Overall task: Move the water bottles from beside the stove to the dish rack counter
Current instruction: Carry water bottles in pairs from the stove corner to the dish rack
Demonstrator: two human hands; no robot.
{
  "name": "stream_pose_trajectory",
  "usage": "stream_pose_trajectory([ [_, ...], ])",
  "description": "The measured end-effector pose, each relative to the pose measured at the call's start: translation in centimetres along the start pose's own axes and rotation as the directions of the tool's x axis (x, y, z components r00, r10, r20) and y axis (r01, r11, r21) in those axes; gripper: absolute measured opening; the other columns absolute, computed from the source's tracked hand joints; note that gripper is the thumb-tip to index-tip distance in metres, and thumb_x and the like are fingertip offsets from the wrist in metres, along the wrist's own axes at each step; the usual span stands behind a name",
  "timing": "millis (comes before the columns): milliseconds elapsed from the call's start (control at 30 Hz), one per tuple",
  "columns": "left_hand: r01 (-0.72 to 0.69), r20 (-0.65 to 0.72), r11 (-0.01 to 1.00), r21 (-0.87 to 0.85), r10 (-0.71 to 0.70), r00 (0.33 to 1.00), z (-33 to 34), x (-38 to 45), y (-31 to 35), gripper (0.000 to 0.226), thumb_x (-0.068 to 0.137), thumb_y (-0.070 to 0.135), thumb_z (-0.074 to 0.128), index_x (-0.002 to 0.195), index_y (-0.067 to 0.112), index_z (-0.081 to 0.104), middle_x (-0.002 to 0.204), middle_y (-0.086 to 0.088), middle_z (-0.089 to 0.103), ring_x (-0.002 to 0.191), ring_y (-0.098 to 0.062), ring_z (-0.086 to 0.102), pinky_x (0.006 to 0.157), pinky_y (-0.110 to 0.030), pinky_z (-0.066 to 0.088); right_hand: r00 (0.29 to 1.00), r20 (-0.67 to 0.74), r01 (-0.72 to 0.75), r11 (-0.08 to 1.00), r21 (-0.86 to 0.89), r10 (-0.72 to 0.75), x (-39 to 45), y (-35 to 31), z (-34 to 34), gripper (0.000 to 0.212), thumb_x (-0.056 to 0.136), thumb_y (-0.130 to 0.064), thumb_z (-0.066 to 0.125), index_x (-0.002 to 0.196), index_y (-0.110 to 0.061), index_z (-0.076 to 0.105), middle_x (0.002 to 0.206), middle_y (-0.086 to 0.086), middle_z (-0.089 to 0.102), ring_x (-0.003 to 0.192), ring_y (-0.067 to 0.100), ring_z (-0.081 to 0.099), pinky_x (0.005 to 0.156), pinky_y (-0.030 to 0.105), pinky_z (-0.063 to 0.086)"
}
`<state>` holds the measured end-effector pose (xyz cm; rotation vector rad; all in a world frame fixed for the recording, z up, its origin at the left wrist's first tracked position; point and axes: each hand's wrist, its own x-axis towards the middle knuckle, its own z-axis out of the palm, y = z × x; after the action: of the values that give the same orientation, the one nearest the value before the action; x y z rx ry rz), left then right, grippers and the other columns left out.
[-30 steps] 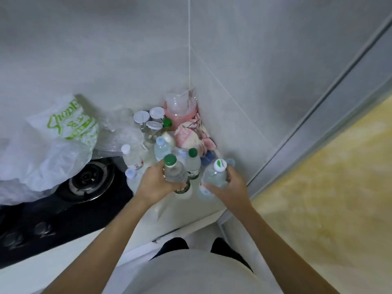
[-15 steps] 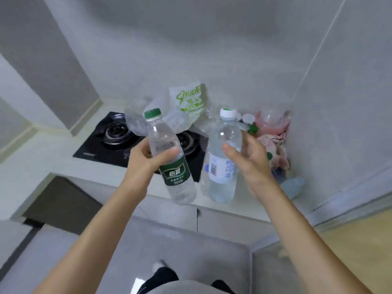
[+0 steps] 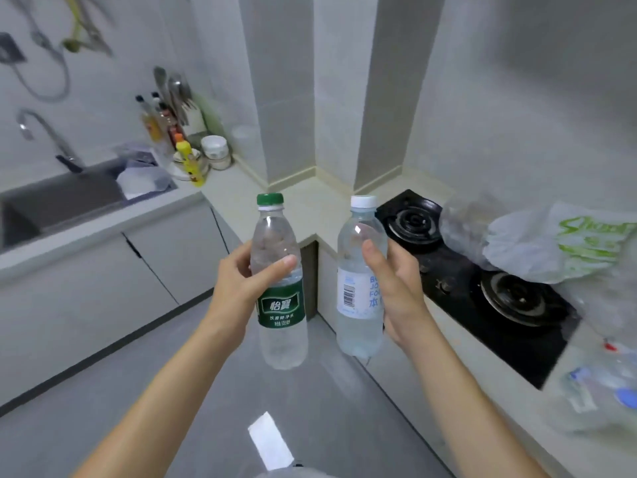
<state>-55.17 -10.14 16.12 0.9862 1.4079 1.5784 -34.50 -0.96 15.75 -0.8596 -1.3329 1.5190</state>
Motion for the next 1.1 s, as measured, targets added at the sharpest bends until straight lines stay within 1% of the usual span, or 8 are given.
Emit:
stream_pose_trajectory([
  [100,0.008,-0.128,1.000,0.000,-0.008,0.992,-7.9,1.5,0.1,0.037,0.070,0.049,0.086,0.103,0.033,0.080,0.102,-0.004,0.083,0.088,-0.020,0.081,0.071,-0.020,0.060,0.994,0.110,-0.029,1.000,0.012,0.028,3.8,2.1,9.1,0.035,0.081,-0.056,0.077,0.099,-0.026,0.077,0.093,0.000,0.076,0.086,0.016,0.073,0.074,0.029,0.058],
  [233,0.000,-0.290,1.000,-0.025,-0.008,0.957,-17.1,3.0,0.2,0.032,0.073,0.045,0.084,0.100,0.029,0.080,0.100,-0.005,0.083,0.086,-0.018,0.081,0.070,-0.020,0.059,0.962,0.266,-0.075,0.997,0.030,0.064,8.0,5.0,20.1,0.043,0.083,-0.048,0.077,0.107,-0.013,0.074,0.097,0.003,0.077,0.089,0.019,0.072,0.077,0.032,0.057],
  [433,0.041,-0.553,0.997,-0.060,-0.067,0.830,-29.4,6.1,-0.6,0.035,0.070,0.052,0.083,0.096,0.029,0.080,0.101,-0.007,0.083,0.088,-0.022,0.080,0.072,-0.025,0.061,0.860,0.499,-0.116,0.993,-0.009,0.105,14.5,9.4,35.0,0.046,0.085,-0.047,0.077,0.109,-0.008,0.072,0.108,0.023,0.074,0.095,0.026,0.072,0.084,0.041,0.057],
  [500,0.041,-0.619,0.997,-0.066,-0.073,0.782,-33.6,7.4,-0.6,0.039,0.070,0.054,0.083,0.098,0.026,0.080,0.104,-0.011,0.082,0.091,-0.025,0.079,0.077,-0.029,0.063,0.824,0.556,-0.127,0.992,0.001,0.105,16.9,10.9,40.0,0.042,0.086,-0.045,0.077,0.108,-0.010,0.073,0.106,0.019,0.076,0.095,0.023,0.073,0.081,0.034,0.059],
  [667,0.024,-0.796,0.999,-0.040,-0.046,0.604,-44.0,10.5,1.2,0.040,0.073,0.055,0.082,0.103,0.028,0.081,0.101,-0.006,0.082,0.090,-0.020,0.079,0.073,-0.023,0.060,0.674,0.726,-0.190,0.982,-0.010,0.137,22.7,13.1,53.1,0.035,0.082,-0.046,0.078,0.111,-0.026,0.077,0.109,0.005,0.080,0.100,0.021,0.077,0.083,0.031,0.061],
  [900,-0.093,-0.965,0.990,-0.102,-0.076,0.253,-55.5,10.5,2.8,0.046,0.080,0.062,0.074,0.105,0.024,0.081,0.096,-0.014,0.080,0.084,-0.026,0.077,0.071,-0.032,0.062,0.450,0.882,-0.215,0.976,-0.044,0.139,25.4,15.4,70.5,0.031,0.083,-0.050,0.076,0.106,-0.029,0.078,0.101,-0.001,0.080,0.090,0.016,0.076,0.076,0.028,0.061],
  [1000,-0.171,-0.972,0.964,-0.204,-0.178,0.156,-60.6,9.8,2.7,0.073,0.086,0.073,0.059,0.112,0.007,0.077,0.089,-0.024,0.077,0.071,-0.029,0.077,0.059,-0.031,0.060,0.353,0.926,-0.219,0.974,-0.057,0.134,24.4,16.7,77.2,0.033,0.084,-0.051,0.075,0.107,-0.028,0.078,0.102,0.000,0.080,0.092,0.016,0.077,0.075,0.025,0.059],
  [1100,-0.260,-0.968,0.933,-0.248,-0.225,0.115,-66.5,8.2,2.4,0.098,0.081,0.083,0.058,0.125,-0.004,0.068,0.096,-0.026,0.074,0.071,-0.029,0.076,0.056,-0.031,0.059,0.272,0.954,-0.201,0.977,-0.070,0.124,22.9,18.3,83.9,0.034,0.084,-0.049,0.074,0.110,-0.027,0.078,0.106,0.000,0.081,0.098,0.017,0.077,0.077,0.025,0.060],
])
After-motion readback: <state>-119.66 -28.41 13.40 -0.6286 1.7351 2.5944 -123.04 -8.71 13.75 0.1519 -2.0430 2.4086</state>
